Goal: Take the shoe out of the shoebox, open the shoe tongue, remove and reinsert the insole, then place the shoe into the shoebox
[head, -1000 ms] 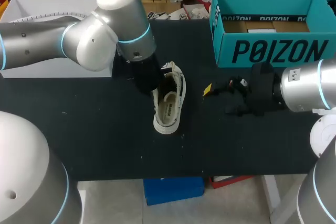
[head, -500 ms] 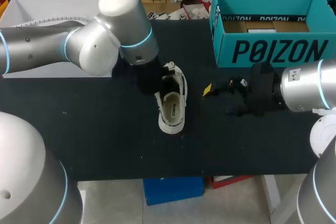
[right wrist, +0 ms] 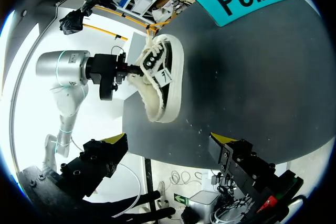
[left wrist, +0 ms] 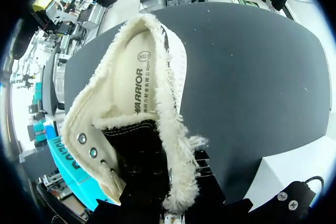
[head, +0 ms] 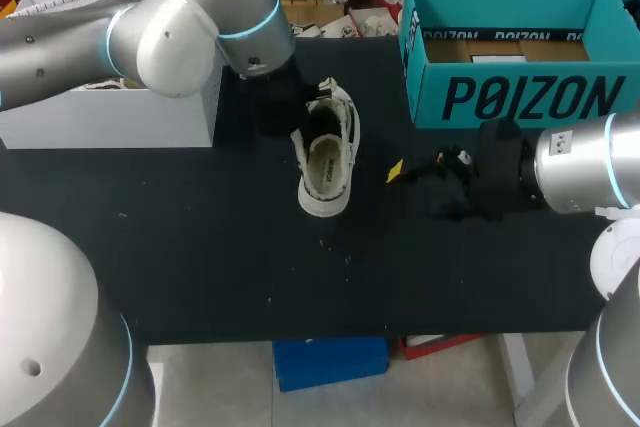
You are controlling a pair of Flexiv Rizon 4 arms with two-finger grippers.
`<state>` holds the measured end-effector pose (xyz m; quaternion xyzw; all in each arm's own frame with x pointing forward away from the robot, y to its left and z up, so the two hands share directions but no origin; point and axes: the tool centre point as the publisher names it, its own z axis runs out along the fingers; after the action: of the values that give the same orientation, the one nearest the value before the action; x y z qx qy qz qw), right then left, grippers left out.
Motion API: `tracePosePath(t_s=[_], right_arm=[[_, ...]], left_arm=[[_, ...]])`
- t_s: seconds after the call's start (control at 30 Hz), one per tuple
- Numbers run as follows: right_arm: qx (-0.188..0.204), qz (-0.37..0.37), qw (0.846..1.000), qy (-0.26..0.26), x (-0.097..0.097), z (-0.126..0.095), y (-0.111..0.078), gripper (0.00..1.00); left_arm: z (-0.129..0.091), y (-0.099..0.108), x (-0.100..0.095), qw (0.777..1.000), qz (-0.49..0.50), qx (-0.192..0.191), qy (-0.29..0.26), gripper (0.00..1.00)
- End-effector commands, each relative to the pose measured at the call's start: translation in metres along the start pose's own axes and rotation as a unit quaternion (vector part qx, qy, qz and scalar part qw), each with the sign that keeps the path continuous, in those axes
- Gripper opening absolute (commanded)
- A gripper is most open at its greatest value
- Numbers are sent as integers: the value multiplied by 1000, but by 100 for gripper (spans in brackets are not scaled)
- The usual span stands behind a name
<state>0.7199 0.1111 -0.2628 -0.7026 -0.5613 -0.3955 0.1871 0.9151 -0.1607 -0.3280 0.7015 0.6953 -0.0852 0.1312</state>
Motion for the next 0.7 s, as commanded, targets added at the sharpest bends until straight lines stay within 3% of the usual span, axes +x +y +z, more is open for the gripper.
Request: tracePosePath(t_s=[0.03,0.3,0.57,0.7], right_arm=[[0,0,1000,0,0,0,0,100],[0,0,1000,0,0,0,0,100],[0,0,1000,0,0,0,0,100],[0,0,1000,0,0,0,0,100]], left_arm=[[-54,3,0,999,-32,-22,9,0],[-105,33,19,978,-197,-61,24,0],[-148,63,63,922,-373,-105,16,0],[-163,79,95,888,-441,-129,12,0]])
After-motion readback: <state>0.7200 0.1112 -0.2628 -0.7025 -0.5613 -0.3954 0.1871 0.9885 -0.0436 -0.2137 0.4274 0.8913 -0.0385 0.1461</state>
